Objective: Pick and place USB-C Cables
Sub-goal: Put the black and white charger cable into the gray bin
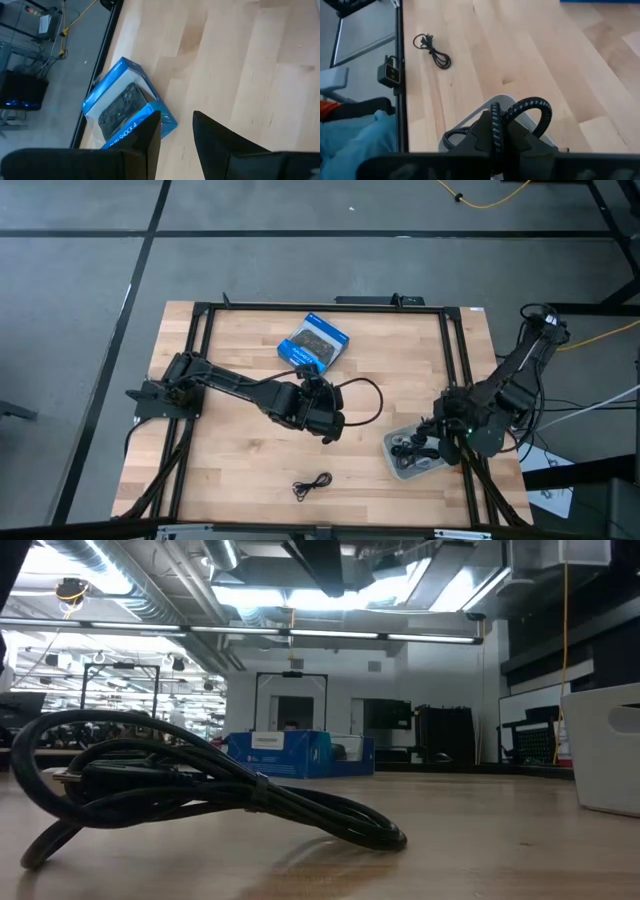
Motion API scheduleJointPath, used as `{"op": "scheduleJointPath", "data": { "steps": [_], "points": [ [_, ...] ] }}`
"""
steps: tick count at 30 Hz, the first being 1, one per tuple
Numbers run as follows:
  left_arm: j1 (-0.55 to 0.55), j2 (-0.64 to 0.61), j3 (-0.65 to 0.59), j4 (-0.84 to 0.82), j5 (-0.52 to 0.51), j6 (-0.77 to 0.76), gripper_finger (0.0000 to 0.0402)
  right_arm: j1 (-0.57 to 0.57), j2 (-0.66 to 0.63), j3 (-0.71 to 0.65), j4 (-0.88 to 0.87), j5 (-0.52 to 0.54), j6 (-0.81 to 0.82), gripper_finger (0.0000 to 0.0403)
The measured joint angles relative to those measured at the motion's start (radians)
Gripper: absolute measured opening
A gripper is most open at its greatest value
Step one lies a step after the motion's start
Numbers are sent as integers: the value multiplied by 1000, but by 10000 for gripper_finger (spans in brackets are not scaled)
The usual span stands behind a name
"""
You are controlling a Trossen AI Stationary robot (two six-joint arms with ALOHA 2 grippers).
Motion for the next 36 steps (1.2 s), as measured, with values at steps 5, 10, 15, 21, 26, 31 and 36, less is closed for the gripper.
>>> {"op": "scheduleJointPath", "data": {
  "steps": [5,10,15,21,26,31,36],
  "points": [
    [0,0,0,0,-2,5,106,40,32,0,-28,63,81,11],
    [0,0,0,-1,-2,8,106,43,53,-1,-80,47,188,32],
    [0,0,0,-3,-2,8,106,43,82,-1,-96,-39,263,66],
    [0,0,0,-3,-32,8,106,42,116,-1,-112,-91,280,94],
    [0,0,0,-3,-36,8,106,42,127,-1,-112,-204,284,112],
    [0,0,0,-3,-40,8,106,38,127,-1,-155,-360,341,114],
    [0,0,0,7,-59,8,106,38,127,-1,-295,-403,468,114]
  ]
}}
